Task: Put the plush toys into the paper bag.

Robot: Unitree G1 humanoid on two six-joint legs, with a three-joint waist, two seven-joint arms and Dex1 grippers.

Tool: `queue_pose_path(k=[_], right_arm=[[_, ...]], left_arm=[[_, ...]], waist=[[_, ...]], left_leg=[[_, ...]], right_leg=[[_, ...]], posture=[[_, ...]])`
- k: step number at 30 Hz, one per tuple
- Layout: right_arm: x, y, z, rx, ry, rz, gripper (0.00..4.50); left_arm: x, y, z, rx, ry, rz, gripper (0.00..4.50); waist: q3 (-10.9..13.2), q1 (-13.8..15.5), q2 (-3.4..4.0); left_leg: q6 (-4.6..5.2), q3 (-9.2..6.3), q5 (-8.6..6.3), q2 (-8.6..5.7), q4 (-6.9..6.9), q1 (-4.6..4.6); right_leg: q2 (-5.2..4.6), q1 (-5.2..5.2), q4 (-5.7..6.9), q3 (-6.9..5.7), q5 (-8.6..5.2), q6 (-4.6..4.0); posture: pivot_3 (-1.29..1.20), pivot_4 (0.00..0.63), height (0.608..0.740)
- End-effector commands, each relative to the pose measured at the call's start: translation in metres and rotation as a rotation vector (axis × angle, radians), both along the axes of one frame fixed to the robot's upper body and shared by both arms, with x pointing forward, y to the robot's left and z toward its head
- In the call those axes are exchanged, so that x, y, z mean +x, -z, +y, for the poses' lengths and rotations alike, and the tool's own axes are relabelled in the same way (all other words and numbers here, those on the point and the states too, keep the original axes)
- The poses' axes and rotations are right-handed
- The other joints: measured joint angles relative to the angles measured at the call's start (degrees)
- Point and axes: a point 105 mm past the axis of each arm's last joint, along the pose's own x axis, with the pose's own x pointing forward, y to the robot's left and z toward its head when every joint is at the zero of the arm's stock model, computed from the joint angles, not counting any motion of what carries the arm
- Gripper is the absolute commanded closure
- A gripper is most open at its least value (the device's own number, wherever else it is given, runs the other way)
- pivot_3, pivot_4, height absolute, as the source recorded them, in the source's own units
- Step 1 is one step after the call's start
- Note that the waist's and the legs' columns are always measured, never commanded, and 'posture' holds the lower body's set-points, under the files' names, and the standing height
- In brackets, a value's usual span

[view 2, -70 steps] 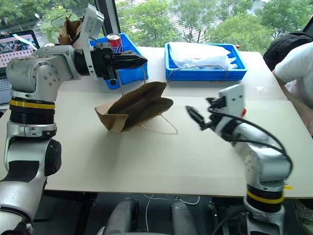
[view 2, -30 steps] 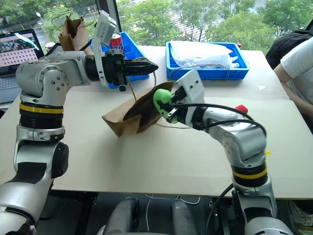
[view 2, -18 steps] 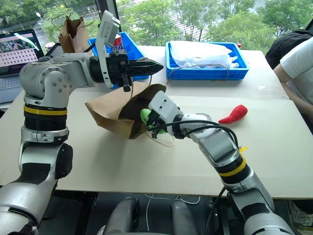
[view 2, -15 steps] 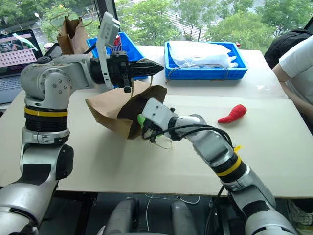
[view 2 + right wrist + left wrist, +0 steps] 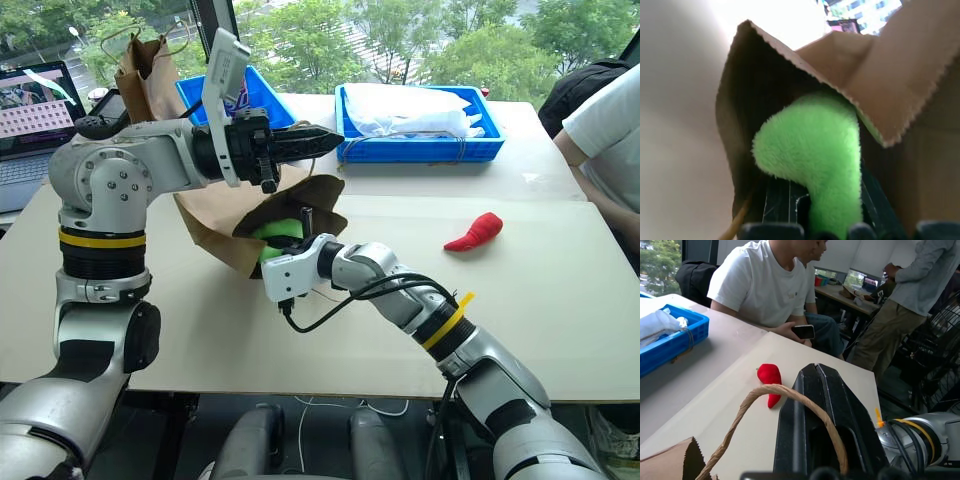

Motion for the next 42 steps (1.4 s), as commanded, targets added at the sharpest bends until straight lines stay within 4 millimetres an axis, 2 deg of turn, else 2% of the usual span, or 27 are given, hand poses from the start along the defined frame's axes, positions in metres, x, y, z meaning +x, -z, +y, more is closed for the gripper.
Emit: queue_pose_path(k=[1,6,8,10,14,16,17,20,25,26,27,30,35,38,42], right_arm=[[0.024,-0.013,-0.02,0.094,0.153,0.042,4.5],[0.032,-0.028,-0.03,0.194,0.239,0.013,4.5],[0.036,-0.032,-0.029,0.26,0.266,0.082,4.5],[0.033,-0.031,-0.023,0.294,0.24,0.145,4.5],[0.011,-0.036,-0.005,0.218,0.057,0.043,4.5],[0.006,-0.037,-0.003,0.25,0.031,0.083,3.49],[0.005,-0.036,-0.004,0.251,0.029,0.099,3.29],[0.006,-0.037,-0.01,0.246,0.05,0.114,2.17],[0.001,-0.047,-0.031,0.259,0.083,0.14,0.6],[-0.001,-0.05,-0.037,0.262,0.093,0.144,0.18],[-0.003,-0.052,-0.043,0.266,0.106,0.153,0.04],[-0.01,-0.056,-0.062,0.291,0.146,0.206,0.04],[-0.018,-0.066,-0.098,0.46,0.233,0.403,0.04],[-0.004,-0.065,-0.142,0.583,0.419,0.482,0.04],[0.029,-0.06,-0.229,0.857,0.828,0.477,0.04]], left_arm=[[-0.01,-0.016,-0.001,-0.038,0.018,-0.058,4.5],[-0.01,-0.015,-0.001,-0.046,0.016,-0.053,4.5],[-0.012,-0.014,-0.003,-0.052,0.022,-0.048,4.5],[-0.013,-0.014,-0.004,-0.057,0.027,-0.045,4.5],[-0.013,-0.014,-0.005,-0.061,0.025,-0.044,4.5],[-0.013,-0.014,-0.005,-0.062,0.024,-0.044,4.5],[-0.012,-0.014,-0.005,-0.063,0.023,-0.044,4.5],[-0.012,-0.013,-0.004,-0.066,0.019,-0.043,4.5],[-0.009,-0.011,-0.004,-0.066,0.009,-0.038,4.5],[-0.008,-0.011,-0.003,-0.065,0.006,-0.037,4.5],[-0.007,-0.01,-0.003,-0.065,0.005,-0.036,4.5],[-0.006,-0.008,-0.004,-0.064,0.002,-0.033,4.5],[-0.006,-0.006,-0.006,-0.065,0.01,-0.029,4.5],[-0.006,-0.006,-0.006,-0.066,0.014,-0.03,4.5],[-0.007,-0.005,-0.006,-0.063,0.015,-0.029,4.5]], waist=[[0.0,0.02,0.0],[0.0,0.03,0.0],[0.0,-0.09,0.0],[0.0,-0.19,0.0],[0.0,-0.17,0.0],[0.0,-0.17,0.0],[0.0,-0.17,0.0],[0.0,-0.15,0.0],[0.0,0.08,0.0],[0.0,0.13,0.0],[0.0,0.18,0.0],[0.0,0.18,0.0],[0.0,0.14,0.0],[0.0,0.19,0.0],[0.0,0.32,0.0]], left_leg=[[-0.01,-0.01,0.01,0.0,0.0,0.0],[-0.03,-0.04,0.02,-0.01,0.01,0.0],[-0.03,-0.05,0.02,0.0,0.01,0.01],[-0.03,-0.05,0.02,0.0,0.01,0.03],[-0.03,-0.06,0.02,-0.02,0.01,0.02],[-0.03,-0.06,0.02,-0.02,0.01,0.02],[-0.03,-0.06,0.02,-0.02,0.01,0.03],[-0.03,-0.07,0.02,-0.02,0.01,0.02],[-0.04,-0.09,0.02,-0.02,0.02,0.02],[-0.04,-0.09,0.02,-0.03,0.02,0.02],[-0.04,-0.09,0.02,-0.04,0.02,0.02],[-0.04,-0.09,0.02,-0.04,0.02,0.02],[-0.04,-0.1,0.02,-0.04,0.01,0.04],[-0.04,-0.1,0.02,-0.04,0.02,0.06],[-0.04,-0.09,0.03,-0.06,0.02,0.07]], right_leg=[[0.0,0.0,0.01,-0.01,0.0,-0.01],[-0.01,0.02,0.02,-0.04,0.01,-0.01],[-0.01,0.02,0.04,-0.04,0.01,-0.01],[0.0,0.02,0.07,-0.05,0.01,-0.02],[-0.01,0.03,0.07,-0.06,0.01,-0.02],[-0.01,0.03,0.06,-0.06,0.01,-0.02],[-0.01,0.04,0.07,-0.06,0.01,-0.02],[-0.01,0.05,0.07,-0.07,0.01,-0.02],[-0.02,0.07,0.06,-0.1,0.01,-0.01],[-0.03,0.07,0.04,-0.1,0.01,-0.01],[-0.04,0.07,0.05,-0.1,0.01,-0.01],[-0.04,0.08,0.04,-0.11,0.01,-0.02],[-0.04,0.1,0.05,-0.11,0.01,-0.02],[-0.03,0.13,0.05,-0.11,0.02,-0.02],[-0.05,0.15,0.04,-0.1,0.02,-0.02]], posture=[[0.0,0.15,0.685],[0.0,0.15,0.685],[0.0,0.15,0.685],[0.0,0.15,0.685],[0.0,0.15,0.685],[0.0,0.15,0.685],[0.0,0.15,0.685],[0.0,0.15,0.685],[0.0,0.15,0.685],[0.0,0.15,0.685],[0.0,0.15,0.685],[0.0,0.15,0.685],[0.0,0.15,0.685],[0.0,0.15,0.685],[0.0,0.15,0.685]])
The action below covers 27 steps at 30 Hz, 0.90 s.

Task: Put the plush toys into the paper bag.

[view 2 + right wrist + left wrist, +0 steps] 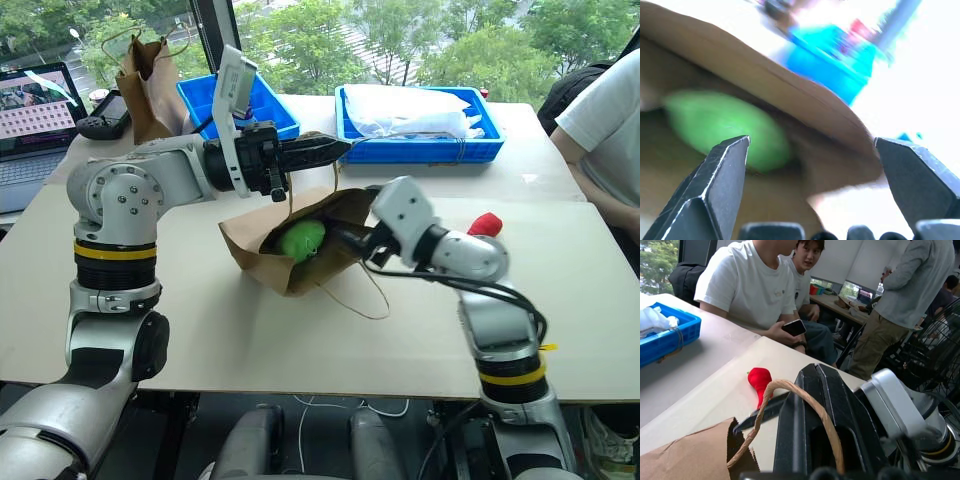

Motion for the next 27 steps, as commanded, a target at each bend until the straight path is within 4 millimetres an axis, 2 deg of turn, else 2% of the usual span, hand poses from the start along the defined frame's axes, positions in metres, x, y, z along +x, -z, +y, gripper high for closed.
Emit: queue_pose_path(k=[1,3,6,10,13,15,17,20,22,24,25,27], right_arm=[[0.028,0.002,-0.087,0.167,0.437,0.046,0.04],[0.039,0.019,-0.114,0.196,0.573,0.086,0.04],[0.055,0.043,-0.133,0.212,0.688,0.132,0.04],[0.065,0.078,-0.148,0.199,0.779,0.214,0.04],[0.064,0.104,-0.153,0.206,0.819,0.274,0.04],[0.059,0.12,-0.156,0.207,0.834,0.303,0.56],[0.056,0.128,-0.157,0.211,0.832,0.313,1.07],[0.05,0.126,-0.16,0.225,0.829,0.295,2.04],[0.047,0.113,-0.162,0.218,0.812,0.237,2.77],[0.041,0.083,-0.142,0.17,0.667,0.171,3.39],[0.036,0.066,-0.124,0.116,0.56,0.134,3.81],[0.023,0.042,-0.095,0.032,0.391,0.1,4.33]], left_arm=[[-0.006,-0.009,0.0,-0.014,0.015,-0.046,4.5],[-0.006,-0.009,-0.001,-0.013,0.015,-0.045,4.5],[-0.007,-0.009,-0.002,-0.014,0.016,-0.043,4.5],[-0.007,-0.009,-0.002,-0.023,0.005,-0.038,4.5],[-0.007,-0.008,-0.002,-0.034,-0.011,-0.029,4.5],[-0.007,-0.008,-0.001,-0.036,-0.02,-0.027,4.5],[-0.007,-0.007,0.0,-0.036,-0.025,-0.027,4.5],[-0.007,-0.007,0.0,-0.035,-0.029,-0.026,4.5],[-0.007,-0.007,0.0,-0.034,-0.028,-0.026,4.5],[-0.007,-0.007,-0.002,-0.032,-0.022,-0.026,4.5],[-0.007,-0.007,-0.002,-0.032,-0.019,-0.026,4.5],[-0.007,-0.008,-0.002,-0.031,-0.015,-0.025,4.5]], waist=[[0.0,0.08,0.0],[0.0,0.08,0.0],[0.0,-0.35,0.0],[0.0,-0.71,0.03],[0.0,-0.62,0.03],[0.0,-0.61,0.03],[-0.01,-0.63,0.02],[-0.01,-0.63,0.02],[-0.01,-0.63,0.02],[-0.01,-0.59,0.02],[0.0,-0.6,0.03],[0.02,-0.79,0.09]], left_leg=[[0.0,0.0,0.0,0.0,0.0,0.01],[0.0,0.01,0.0,-0.03,0.0,0.02],[0.0,0.03,0.0,-0.03,-0.03,0.01],[0.01,0.06,0.01,-0.06,-0.07,0.05],[0.01,0.06,0.01,-0.07,-0.07,0.06],[0.01,0.05,0.01,-0.08,-0.07,0.09],[0.01,0.05,0.01,-0.08,-0.06,0.17],[0.01,0.04,0.01,-0.09,-0.06,0.32],[0.01,0.04,0.0,-0.08,-0.06,0.45],[0.01,0.04,0.0,-0.08,-0.08,0.57],[0.01,0.02,0.0,-0.11,-0.13,0.58],[0.01,0.03,0.0,-0.15,-0.15,0.57]], right_leg=[[-0.01,0.0,0.0,0.0,0.0,0.0],[-0.02,0.0,-0.01,0.02,0.0,0.0],[-0.02,-0.04,-0.02,0.05,0.0,0.0],[-0.01,-0.08,0.01,0.14,0.0,0.0],[-0.02,-0.02,0.0,0.14,0.0,0.0],[-0.02,0.03,-0.02,0.14,0.0,0.01],[-0.03,0.11,-0.03,0.14,0.01,0.02],[-0.03,0.29,-0.03,0.13,0.0,0.02],[-0.02,0.44,-0.07,0.12,0.0,0.03],[-0.02,0.55,-0.1,0.13,-0.02,0.06],[-0.02,0.56,-0.1,0.15,-0.04,0.09],[-0.04,0.54,-0.1,0.2,-0.05,0.11]], posture=[[0.0,0.15,0.685],[0.0,0.15,0.685],[0.0,0.15,0.685],[0.0,0.15,0.685],[0.0,0.15,0.685],[0.0,0.15,0.685],[0.0,0.15,0.685],[0.0,0.15,0.685],[0.0,0.15,0.685],[0.0,0.15,0.685],[0.0,0.15,0.685],[0.0,0.15,0.685]])
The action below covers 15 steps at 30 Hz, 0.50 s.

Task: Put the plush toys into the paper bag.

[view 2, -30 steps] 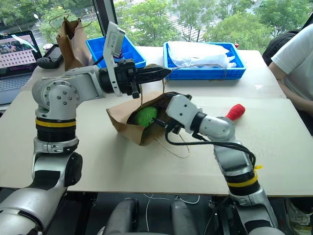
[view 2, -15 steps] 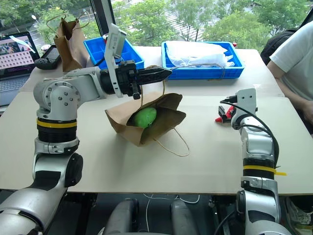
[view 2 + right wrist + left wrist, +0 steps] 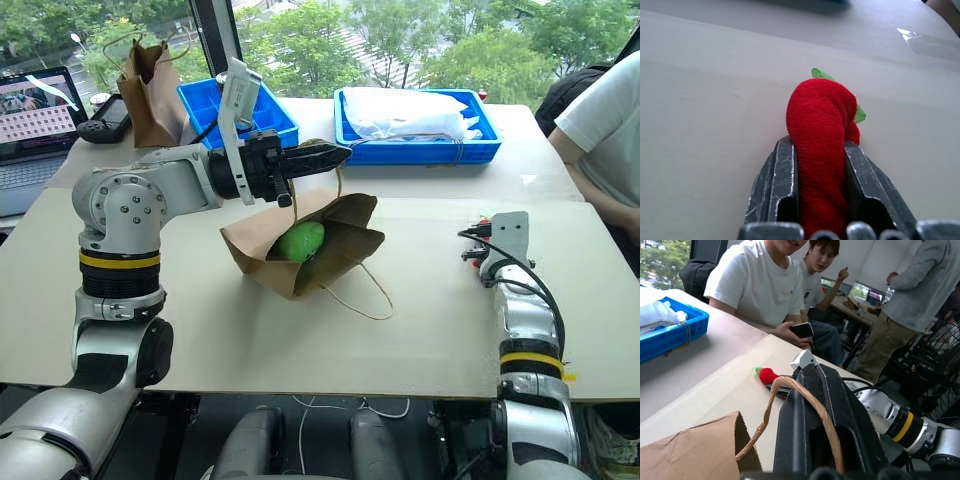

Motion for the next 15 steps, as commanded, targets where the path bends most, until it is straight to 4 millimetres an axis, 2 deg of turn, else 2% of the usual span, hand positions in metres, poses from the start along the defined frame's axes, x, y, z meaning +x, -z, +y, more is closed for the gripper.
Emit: queue_pose_path(k=[1,3,7,9,12,15], right_arm=[[-0.017,-0.063,0.059,-0.121,-0.338,-0.096,4.48],[-0.036,-0.084,0.085,-0.14,-0.508,-0.081,4.48],[-0.067,-0.104,0.132,-0.142,-0.781,-0.02,4.48],[-0.08,-0.106,0.153,-0.123,-0.888,0.021,4.48],[-0.088,-0.104,0.172,-0.085,-0.968,0.058,4.48],[-0.087,-0.091,0.195,-0.044,-1.025,0.078,4.48]], left_arm=[[-0.008,-0.015,-0.003,-0.027,0.037,-0.052,4.5],[-0.008,-0.015,-0.004,-0.027,0.045,-0.051,4.5],[-0.008,-0.014,-0.006,-0.022,0.059,-0.052,4.5],[-0.007,-0.014,-0.006,-0.02,0.061,-0.053,4.5],[-0.007,-0.014,-0.006,-0.021,0.062,-0.054,4.5],[-0.008,-0.015,-0.008,-0.02,0.066,-0.057,4.5]], waist=[[0.05,-0.37,0.1],[0.05,-0.55,0.11],[0.07,-0.45,0.11],[0.07,-0.17,0.1],[0.08,0.13,0.1],[0.08,0.24,0.08]], left_leg=[[0.0,0.01,0.0,0.01,0.0,0.0],[0.0,0.03,0.0,-0.01,-0.02,0.03],[0.0,-0.03,0.0,0.02,-0.02,0.1],[0.0,-0.03,0.0,0.01,-0.02,0.13],[0.0,-0.03,0.0,-0.01,-0.02,0.12],[0.0,-0.02,0.0,-0.03,-0.02,0.11]], right_leg=[[0.01,-0.04,0.0,0.05,0.0,0.0],[0.01,-0.04,0.03,0.1,-0.03,0.06],[0.03,0.1,-0.06,0.0,-0.21,0.36],[0.01,0.15,-0.08,0.0,-0.22,0.37],[0.0,0.16,-0.12,0.0,-0.22,0.37],[-0.04,0.16,-0.15,0.01,-0.22,0.37]], posture=[[0.0,0.15,0.685],[0.0,0.15,0.685],[0.0,0.15,0.685],[0.0,0.15,0.685],[0.0,0.15,0.685],[0.0,0.15,0.685]])
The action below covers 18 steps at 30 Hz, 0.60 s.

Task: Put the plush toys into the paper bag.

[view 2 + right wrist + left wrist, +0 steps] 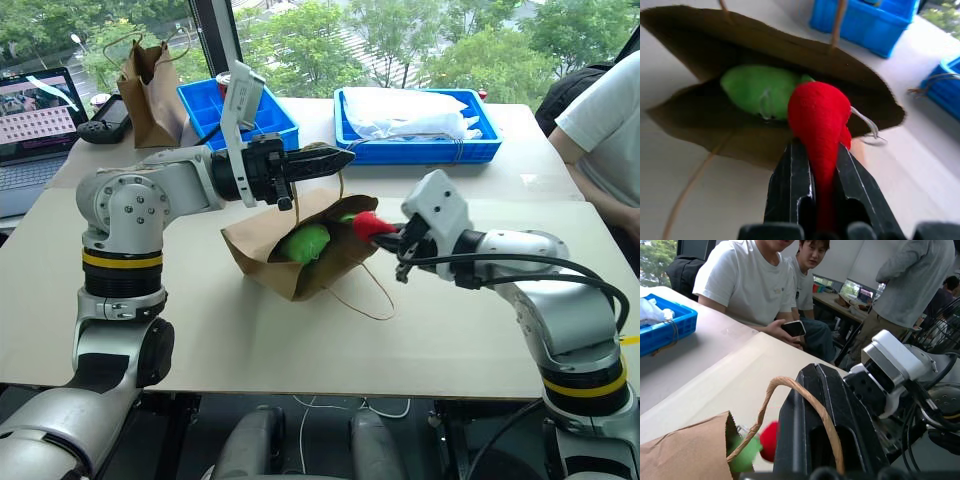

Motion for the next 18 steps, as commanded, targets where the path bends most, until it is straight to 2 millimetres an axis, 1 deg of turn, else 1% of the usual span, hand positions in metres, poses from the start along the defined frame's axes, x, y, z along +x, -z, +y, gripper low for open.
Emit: queue_pose_path(k=[1,3,7,11,15,17,18], right_arm=[[0.002,0.007,0.029,0.044,-0.063,0.005,4.48],[0.011,0.012,0.036,0.053,-0.048,-0.006,4.48],[0.035,0.012,0.046,0.1,0.013,-0.049,4.48],[0.059,0.011,0.048,0.12,0.122,-0.115,4.48],[0.073,0.012,0.046,0.223,0.225,-0.101,4.48],[0.074,0.016,0.049,0.27,0.235,-0.064,3.55],[0.074,0.018,0.052,0.289,0.237,-0.046,3.32]], left_arm=[[-0.007,-0.018,-0.004,-0.023,0.026,-0.07,4.5],[-0.008,-0.018,-0.004,-0.024,0.028,-0.071,4.5],[-0.009,-0.019,-0.004,-0.026,0.027,-0.073,4.5],[-0.01,-0.02,-0.003,-0.029,0.023,-0.073,4.5],[-0.01,-0.02,-0.002,-0.032,0.02,-0.07,4.5],[-0.01,-0.02,-0.002,-0.032,0.019,-0.069,4.5],[-0.01,-0.02,-0.002,-0.033,0.019,-0.068,4.5]], waist=[[0.0,-0.03,-0.02],[0.0,-0.09,-0.02],[0.0,-0.08,-0.02],[0.0,-0.08,-0.02],[0.0,-0.08,-0.02],[0.0,-0.09,-0.02],[0.0,-0.09,-0.02]], left_leg=[[0.0,-0.01,0.0,0.01,0.0,0.0],[0.0,-0.02,0.0,0.02,0.0,0.0],[0.0,0.0,0.0,0.0,0.0,-0.01],[0.0,0.0,0.0,0.01,-0.02,-0.01],[0.0,-0.01,0.0,0.02,-0.05,-0.01],[0.0,0.0,0.0,0.02,-0.05,-0.01],[0.0,-0.01,0.0,0.02,-0.06,-0.01]], right_leg=[[0.01,0.01,-0.01,-0.01,0.0,0.0],[0.02,0.0,0.0,-0.02,0.0,0.0],[0.0,-0.04,0.01,0.0,0.01,-0.01],[0.01,-0.05,0.01,-0.01,0.02,-0.03],[0.02,-0.05,0.01,-0.01,0.13,-0.23],[0.01,-0.05,0.02,-0.01,0.2,-0.35],[0.02,-0.05,0.02,-0.01,0.21,-0.35]], posture=[[0.0,0.15,0.685],[0.0,0.15,0.685],[0.0,0.15,0.685],[0.0,0.15,0.685],[0.0,0.15,0.685],[0.0,0.15,0.685],[0.0,0.15,0.685]])
